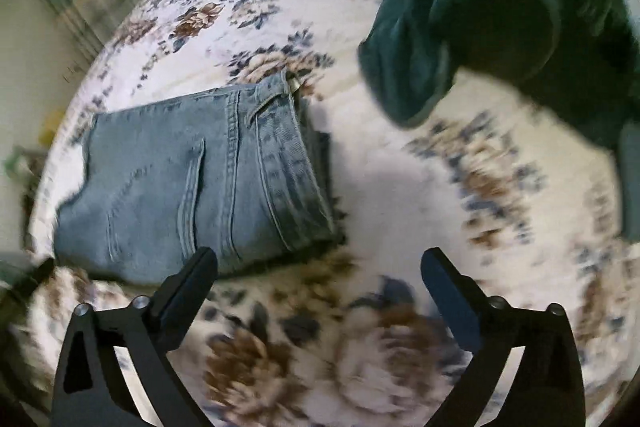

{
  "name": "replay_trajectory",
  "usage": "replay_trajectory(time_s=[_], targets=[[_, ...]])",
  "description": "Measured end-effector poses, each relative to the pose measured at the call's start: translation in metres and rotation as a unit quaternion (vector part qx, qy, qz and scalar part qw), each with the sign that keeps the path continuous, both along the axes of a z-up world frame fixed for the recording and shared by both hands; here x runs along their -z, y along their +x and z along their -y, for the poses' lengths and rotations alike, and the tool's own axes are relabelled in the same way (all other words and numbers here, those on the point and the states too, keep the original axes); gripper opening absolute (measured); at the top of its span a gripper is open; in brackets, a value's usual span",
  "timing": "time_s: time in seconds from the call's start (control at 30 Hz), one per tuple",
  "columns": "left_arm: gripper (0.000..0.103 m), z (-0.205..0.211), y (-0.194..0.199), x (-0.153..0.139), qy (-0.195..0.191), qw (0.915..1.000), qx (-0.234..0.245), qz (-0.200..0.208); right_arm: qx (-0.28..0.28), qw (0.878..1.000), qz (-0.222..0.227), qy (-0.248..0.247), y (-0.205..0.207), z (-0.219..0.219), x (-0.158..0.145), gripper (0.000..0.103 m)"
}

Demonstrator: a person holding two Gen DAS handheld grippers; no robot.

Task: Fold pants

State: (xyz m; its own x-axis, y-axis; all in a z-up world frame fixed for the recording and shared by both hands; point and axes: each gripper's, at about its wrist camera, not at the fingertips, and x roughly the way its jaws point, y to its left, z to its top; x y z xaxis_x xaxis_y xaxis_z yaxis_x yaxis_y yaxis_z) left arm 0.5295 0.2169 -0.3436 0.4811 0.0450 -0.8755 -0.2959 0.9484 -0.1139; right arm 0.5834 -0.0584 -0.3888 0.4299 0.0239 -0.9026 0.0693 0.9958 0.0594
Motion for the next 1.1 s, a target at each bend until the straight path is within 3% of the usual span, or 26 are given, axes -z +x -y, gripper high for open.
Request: replay_trajectory(time_s=[0.03,0.1,0.33,0.63,1.1], targets=[[0.083,0.006,-0.005,-0.008,0.008,0.9999,0.01,-0.003,-0.002,1.0,0.006,-0.007,-0.011,-0.001,-0.01,0.103],[0.093,0.015,-0.013,-0.023,0.028,0.9992,0.026,-0.007,-0.002,1.0,0.018,-0.015,-0.032,0.0,-0.034,0.103],[0.093,0.048,-0.074,-0.102,0.078,0.9953,0.051,0.029,-0.003,0.998,0.066,-0.02,-0.123,0.006,-0.134,0.103],[0.093,0.071,-0.18,-0.198,0.087,0.9923,0.033,0.082,-0.021,0.99,0.13,-0.04,-0.253,0.011,-0.259,0.103],[0.093,0.084,-0.305,-0.315,0.113,0.9817,0.054,0.143,-0.05,0.975,0.21,-0.047,-0.424,0.01,-0.411,0.103]])
